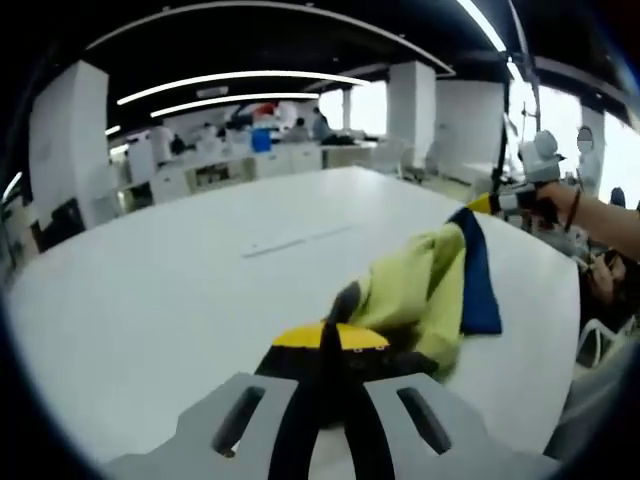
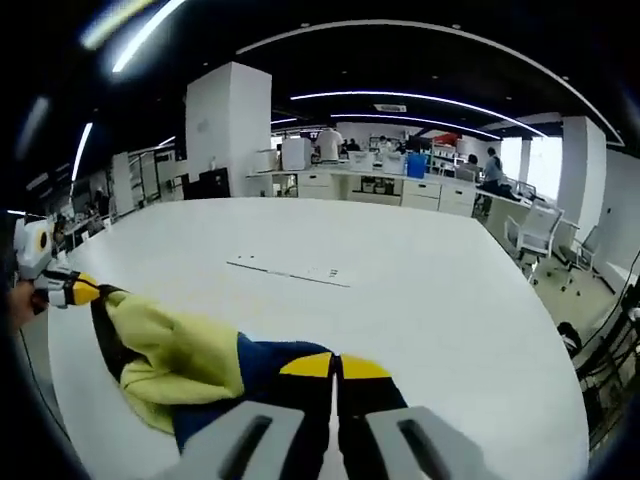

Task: Fold the garment on the visible template until the final outline fits inside the template.

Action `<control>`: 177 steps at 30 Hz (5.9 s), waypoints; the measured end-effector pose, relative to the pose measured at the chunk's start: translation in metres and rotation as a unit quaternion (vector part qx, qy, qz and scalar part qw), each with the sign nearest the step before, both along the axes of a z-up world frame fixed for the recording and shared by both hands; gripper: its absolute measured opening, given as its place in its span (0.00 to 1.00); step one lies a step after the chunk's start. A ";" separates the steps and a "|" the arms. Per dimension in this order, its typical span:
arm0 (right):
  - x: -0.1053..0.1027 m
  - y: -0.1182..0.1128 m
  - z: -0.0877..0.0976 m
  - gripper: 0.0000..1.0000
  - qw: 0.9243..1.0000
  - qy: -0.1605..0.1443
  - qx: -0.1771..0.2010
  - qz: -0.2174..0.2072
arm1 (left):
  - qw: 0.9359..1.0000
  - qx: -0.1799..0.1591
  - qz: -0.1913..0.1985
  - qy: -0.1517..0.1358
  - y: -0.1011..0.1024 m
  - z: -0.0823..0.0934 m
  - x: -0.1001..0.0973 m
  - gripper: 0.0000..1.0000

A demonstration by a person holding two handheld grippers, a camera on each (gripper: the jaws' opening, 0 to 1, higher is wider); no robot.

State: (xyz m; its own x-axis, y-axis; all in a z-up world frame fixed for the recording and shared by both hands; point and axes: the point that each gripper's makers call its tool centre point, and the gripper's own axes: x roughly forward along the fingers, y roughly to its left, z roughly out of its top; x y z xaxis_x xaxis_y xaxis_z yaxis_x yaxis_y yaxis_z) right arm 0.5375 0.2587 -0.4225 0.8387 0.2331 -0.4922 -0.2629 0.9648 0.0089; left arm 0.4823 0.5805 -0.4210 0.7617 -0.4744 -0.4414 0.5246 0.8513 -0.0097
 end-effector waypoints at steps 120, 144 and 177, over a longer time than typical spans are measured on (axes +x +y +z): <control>-0.055 0.003 -0.111 0.00 0.970 0.179 -0.067 0.149 | 0.988 0.036 -0.064 0.138 0.006 -0.114 -0.028 0.00; -0.052 0.003 -0.113 0.00 0.966 0.198 -0.040 0.160 | 0.989 0.041 -0.063 0.129 0.004 -0.113 -0.026 0.00; -0.042 0.001 -0.033 0.00 0.985 0.083 -0.070 0.131 | 0.997 0.048 -0.051 0.021 0.021 -0.027 -0.017 0.00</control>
State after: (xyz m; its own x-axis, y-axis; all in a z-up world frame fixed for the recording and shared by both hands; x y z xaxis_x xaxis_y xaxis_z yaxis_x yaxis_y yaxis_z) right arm 0.4958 0.2598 -0.4551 0.6638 0.3504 -0.6608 -0.5089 0.8590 -0.0557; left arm 0.4651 0.6019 -0.4479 0.6923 -0.5023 -0.5182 0.6087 0.7921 0.0454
